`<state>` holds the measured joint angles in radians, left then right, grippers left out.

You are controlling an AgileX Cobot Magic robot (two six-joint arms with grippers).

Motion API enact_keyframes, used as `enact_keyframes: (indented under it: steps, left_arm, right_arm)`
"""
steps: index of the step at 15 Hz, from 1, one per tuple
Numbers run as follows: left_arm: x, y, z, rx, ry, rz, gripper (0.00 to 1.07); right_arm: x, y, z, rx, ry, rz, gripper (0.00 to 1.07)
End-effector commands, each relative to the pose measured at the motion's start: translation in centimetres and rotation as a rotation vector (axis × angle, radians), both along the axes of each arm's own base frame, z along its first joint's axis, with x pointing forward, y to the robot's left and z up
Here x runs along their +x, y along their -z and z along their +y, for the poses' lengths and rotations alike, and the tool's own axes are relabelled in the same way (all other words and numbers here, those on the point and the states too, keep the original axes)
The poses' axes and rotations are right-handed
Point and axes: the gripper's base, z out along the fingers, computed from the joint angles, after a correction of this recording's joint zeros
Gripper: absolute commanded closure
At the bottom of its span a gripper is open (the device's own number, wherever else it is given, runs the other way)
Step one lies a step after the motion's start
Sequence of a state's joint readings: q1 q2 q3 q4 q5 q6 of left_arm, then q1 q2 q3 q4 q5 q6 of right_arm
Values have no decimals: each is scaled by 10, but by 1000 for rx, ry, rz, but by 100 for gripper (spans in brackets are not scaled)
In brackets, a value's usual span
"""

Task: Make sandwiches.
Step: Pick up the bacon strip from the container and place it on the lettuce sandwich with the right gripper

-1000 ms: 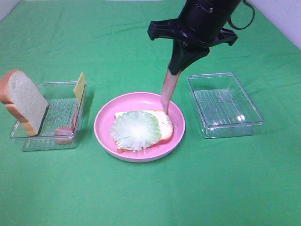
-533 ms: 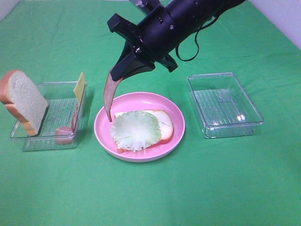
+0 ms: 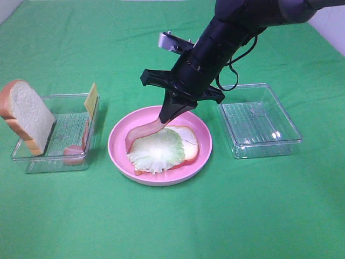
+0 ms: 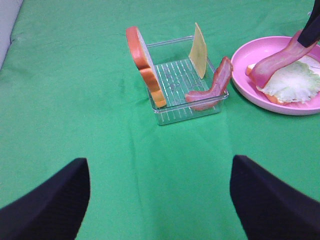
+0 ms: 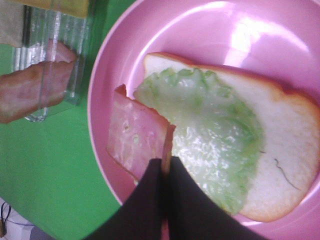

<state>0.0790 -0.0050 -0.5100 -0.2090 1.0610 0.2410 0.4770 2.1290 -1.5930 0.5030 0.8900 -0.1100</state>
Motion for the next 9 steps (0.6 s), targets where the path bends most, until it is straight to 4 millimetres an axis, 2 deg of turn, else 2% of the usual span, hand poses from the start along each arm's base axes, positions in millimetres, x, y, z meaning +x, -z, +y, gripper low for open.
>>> enact_keyframes:
  steps: [1,2,3,5,6,7,8,9]
  left_arm:
    - [-2,0,0,3,-5,-26,32]
    - [-2,0,0,3,-5,-26,32]
    - [-2,0,0,3,-5,-26,32]
    - [-2,0,0,3,-5,-26,32]
    - [-2,0,0,3,-5,-26,32]
    - [-2,0,0,3,-5,-26,32]
    - [-2,0,0,3,-5,-26,32]
    - [-2,0,0,3,-5,-26,32]
  right_arm:
    - [0,1,-4,-33,10,5,107]
    - [0,2,-5,-47,4,2,106]
    - [0,2,-5,-50,3,0,97]
    - [0,2,-5,-50,10,5,62]
    - [0,2,-5,-50,10,5,62]
    - [-1,2,-6,-55,18,14,47]
    - [-2,2,-6,-63,10,29,38]
    - [-3,3,-7,-69,4,33,38]
